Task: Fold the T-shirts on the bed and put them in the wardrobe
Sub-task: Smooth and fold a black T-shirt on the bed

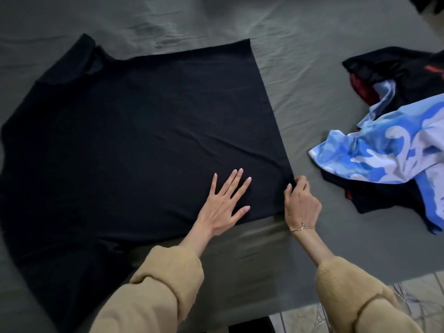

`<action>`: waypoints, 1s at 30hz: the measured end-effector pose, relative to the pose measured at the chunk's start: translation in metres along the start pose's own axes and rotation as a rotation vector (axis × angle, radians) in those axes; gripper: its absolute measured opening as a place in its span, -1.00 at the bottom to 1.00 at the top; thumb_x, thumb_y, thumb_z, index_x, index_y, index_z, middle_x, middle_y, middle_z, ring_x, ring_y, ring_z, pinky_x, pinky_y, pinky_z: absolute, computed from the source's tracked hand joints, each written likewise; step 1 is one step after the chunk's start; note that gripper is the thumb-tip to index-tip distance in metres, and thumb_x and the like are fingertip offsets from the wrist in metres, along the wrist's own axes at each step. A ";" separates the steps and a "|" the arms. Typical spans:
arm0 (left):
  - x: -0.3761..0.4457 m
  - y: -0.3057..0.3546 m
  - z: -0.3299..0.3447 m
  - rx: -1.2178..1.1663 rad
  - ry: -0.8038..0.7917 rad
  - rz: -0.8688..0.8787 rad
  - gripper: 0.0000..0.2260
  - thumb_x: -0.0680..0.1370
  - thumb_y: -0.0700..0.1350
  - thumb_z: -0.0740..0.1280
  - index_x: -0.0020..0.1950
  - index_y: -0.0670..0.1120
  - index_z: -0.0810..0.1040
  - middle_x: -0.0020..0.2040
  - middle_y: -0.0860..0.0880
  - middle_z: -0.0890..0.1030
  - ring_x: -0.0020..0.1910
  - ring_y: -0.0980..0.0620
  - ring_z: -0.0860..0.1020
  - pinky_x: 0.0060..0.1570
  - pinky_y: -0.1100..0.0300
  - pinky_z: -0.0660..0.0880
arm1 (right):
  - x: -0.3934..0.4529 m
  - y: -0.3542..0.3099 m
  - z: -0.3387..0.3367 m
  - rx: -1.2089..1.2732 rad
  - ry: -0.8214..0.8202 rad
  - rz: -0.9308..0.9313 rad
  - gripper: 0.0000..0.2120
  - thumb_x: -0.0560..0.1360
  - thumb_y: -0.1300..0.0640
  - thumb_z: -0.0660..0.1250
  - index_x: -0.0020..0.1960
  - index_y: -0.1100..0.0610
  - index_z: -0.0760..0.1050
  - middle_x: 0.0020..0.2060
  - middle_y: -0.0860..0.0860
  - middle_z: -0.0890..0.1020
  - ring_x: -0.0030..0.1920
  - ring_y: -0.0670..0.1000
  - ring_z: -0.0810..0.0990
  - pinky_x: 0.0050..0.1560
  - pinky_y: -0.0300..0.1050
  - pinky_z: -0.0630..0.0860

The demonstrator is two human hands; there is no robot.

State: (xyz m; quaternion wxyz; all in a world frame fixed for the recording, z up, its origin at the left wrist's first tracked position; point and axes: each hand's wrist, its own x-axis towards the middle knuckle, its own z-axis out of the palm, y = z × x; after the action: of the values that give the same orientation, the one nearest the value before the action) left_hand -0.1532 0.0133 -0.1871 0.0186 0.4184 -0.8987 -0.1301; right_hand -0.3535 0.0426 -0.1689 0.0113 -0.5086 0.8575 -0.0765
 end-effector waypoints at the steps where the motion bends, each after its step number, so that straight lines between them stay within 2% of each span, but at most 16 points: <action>1: 0.002 0.002 0.000 -0.004 -0.005 0.007 -0.44 0.62 0.18 -0.06 0.56 -0.02 -0.05 0.57 -0.08 -0.02 0.54 0.04 -0.09 0.45 -0.24 -0.11 | 0.000 0.000 0.002 -0.059 0.059 -0.024 -0.83 0.48 0.14 0.16 -0.02 0.22 0.43 -0.21 0.15 0.54 -0.31 0.19 0.54 -0.32 -0.04 0.34; 3: 0.007 0.001 -0.002 -0.020 0.005 -0.070 -0.46 0.62 0.15 -0.09 0.56 -0.01 -0.07 0.57 -0.06 -0.03 0.54 0.07 -0.10 0.46 -0.24 -0.09 | 0.006 -0.004 0.005 -0.090 0.148 -0.064 -0.78 0.42 0.15 0.17 0.03 0.17 0.44 -0.07 0.11 0.53 -0.11 0.09 0.46 -0.11 0.02 0.27; 5: 0.013 -0.009 -0.008 -0.049 0.035 -0.238 -0.47 0.62 0.14 -0.13 0.56 -0.01 -0.11 0.57 -0.04 -0.07 0.53 0.08 -0.13 0.46 -0.21 -0.14 | 0.016 -0.017 0.005 -0.023 0.160 -0.143 -0.73 0.43 0.14 0.14 0.09 0.15 0.45 0.10 0.10 0.54 0.06 0.04 0.39 0.04 0.02 0.21; 9: 0.028 -0.037 -0.018 -0.098 0.075 -0.548 -0.43 0.56 0.16 -0.29 0.53 -0.04 -0.23 0.54 0.00 -0.23 0.51 0.09 -0.26 0.40 -0.08 -0.36 | 0.033 -0.053 0.019 0.075 0.061 -0.451 -0.58 0.51 0.06 0.06 0.28 0.17 0.45 0.34 0.09 0.45 0.34 -0.02 0.29 0.29 0.12 0.13; 12: 0.041 -0.060 -0.023 -0.109 0.109 -0.644 -0.42 0.54 0.17 -0.34 0.51 -0.04 -0.27 0.53 0.00 -0.27 0.50 0.10 -0.29 0.41 -0.09 -0.36 | 0.043 -0.085 0.033 0.052 -0.072 -0.652 -0.52 0.58 -0.02 -0.03 0.44 0.13 0.28 0.43 0.04 0.33 0.45 -0.10 0.12 0.36 0.25 -0.01; 14: 0.049 -0.075 -0.025 -0.108 0.125 -0.644 -0.43 0.54 0.17 -0.34 0.51 -0.03 -0.28 0.52 0.02 -0.28 0.50 0.10 -0.29 0.41 -0.09 -0.36 | 0.051 -0.097 0.040 0.047 -0.133 -0.695 -0.51 0.63 -0.07 -0.17 0.48 0.09 0.16 0.47 0.01 0.26 0.49 -0.15 -0.04 0.38 0.26 -0.08; 16: 0.058 -0.090 -0.028 -0.114 0.139 -0.659 -0.43 0.54 0.17 -0.33 0.51 -0.02 -0.27 0.52 0.02 -0.28 0.50 0.11 -0.28 0.40 -0.08 -0.37 | 0.065 -0.103 0.045 0.023 -0.161 -0.657 -0.49 0.63 -0.10 -0.23 0.50 0.07 0.11 0.49 0.00 0.22 0.49 -0.15 -0.05 0.40 0.23 -0.12; 19: 0.067 -0.110 -0.034 -0.123 0.134 -0.671 -0.43 0.53 0.18 -0.34 0.50 -0.02 -0.29 0.52 0.03 -0.30 0.49 0.12 -0.30 0.39 -0.07 -0.40 | 0.083 -0.100 0.046 0.020 -0.130 -0.493 -0.47 0.60 -0.09 -0.11 0.51 0.10 0.12 0.49 0.01 0.19 0.48 -0.08 0.06 0.39 0.24 -0.13; 22: 0.074 -0.135 -0.041 -0.131 0.138 -0.694 -0.42 0.52 0.19 -0.36 0.51 -0.01 -0.29 0.52 0.03 -0.30 0.49 0.13 -0.31 0.40 -0.08 -0.39 | 0.104 -0.103 0.046 0.047 -0.136 -0.329 -0.41 0.57 -0.15 -0.18 0.53 0.10 -0.01 0.52 -0.03 0.02 0.50 -0.11 -0.08 0.40 0.21 -0.32; 24: 0.080 -0.160 -0.047 -0.148 0.152 -0.733 -0.41 0.52 0.20 -0.36 0.50 -0.01 -0.29 0.51 0.04 -0.30 0.49 0.14 -0.31 0.40 -0.08 -0.38 | 0.124 -0.122 0.046 0.054 -0.151 -0.380 -0.40 0.56 -0.15 -0.18 0.53 0.09 -0.04 0.52 -0.03 0.00 0.50 -0.11 -0.10 0.39 0.20 -0.38; 27: 0.081 -0.198 -0.056 -0.141 0.169 -0.775 -0.41 0.51 0.20 -0.36 0.50 -0.02 -0.28 0.52 0.03 -0.28 0.48 0.15 -0.30 0.40 -0.08 -0.37 | 0.143 -0.169 0.049 0.050 -0.205 -0.605 -0.43 0.57 -0.12 -0.11 0.52 0.09 0.02 0.51 -0.01 0.06 0.50 -0.11 -0.04 0.39 0.27 -0.26; 30: 0.072 -0.235 -0.065 -0.126 0.169 -0.791 -0.40 0.52 0.20 -0.34 0.51 -0.03 -0.25 0.53 0.03 -0.26 0.49 0.14 -0.29 0.41 -0.08 -0.36 | 0.153 -0.221 0.057 0.072 -0.262 -0.709 -0.43 0.58 -0.13 -0.16 0.53 0.07 -0.02 0.52 -0.02 0.03 0.50 -0.12 -0.06 0.40 0.28 -0.22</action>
State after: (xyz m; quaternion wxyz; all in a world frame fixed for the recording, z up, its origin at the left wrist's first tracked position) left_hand -0.0154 -0.2004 -0.1883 0.0665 0.7390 -0.6541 -0.1470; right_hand -0.2297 -0.2023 -0.1852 0.1115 -0.7785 0.6164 -0.0399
